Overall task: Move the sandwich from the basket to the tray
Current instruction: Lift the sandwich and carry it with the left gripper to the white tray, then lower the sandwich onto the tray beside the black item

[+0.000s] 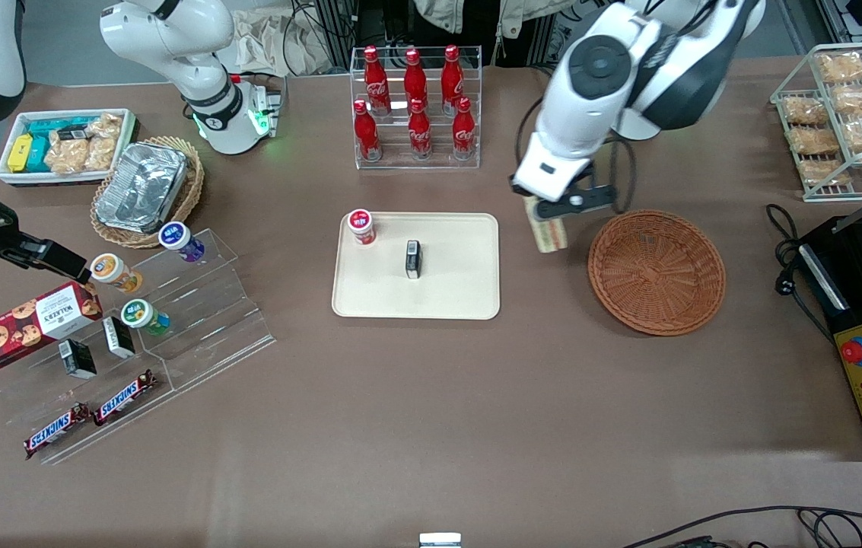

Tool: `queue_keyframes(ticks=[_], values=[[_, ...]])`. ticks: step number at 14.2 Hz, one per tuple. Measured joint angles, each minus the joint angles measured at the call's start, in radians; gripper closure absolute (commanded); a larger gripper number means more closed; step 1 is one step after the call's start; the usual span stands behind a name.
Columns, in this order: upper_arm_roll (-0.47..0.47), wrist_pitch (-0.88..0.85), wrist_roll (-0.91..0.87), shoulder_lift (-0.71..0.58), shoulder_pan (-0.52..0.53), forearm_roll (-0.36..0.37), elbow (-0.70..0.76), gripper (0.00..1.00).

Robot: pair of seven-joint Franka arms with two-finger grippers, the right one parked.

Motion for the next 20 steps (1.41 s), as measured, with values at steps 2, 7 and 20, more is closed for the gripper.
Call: queue_keyframes(ticks=[2,7,20], values=[[0.0,0.085,-0.011,0.047,-0.028,-0.023,0.0,1.0],[0.0,0.385,-0.013,0.2,-0.114,-0.031,-0.034,1.0],[0.04,0.508,-0.01,0.379,-0.149,0.025,-0.055,0.32]])
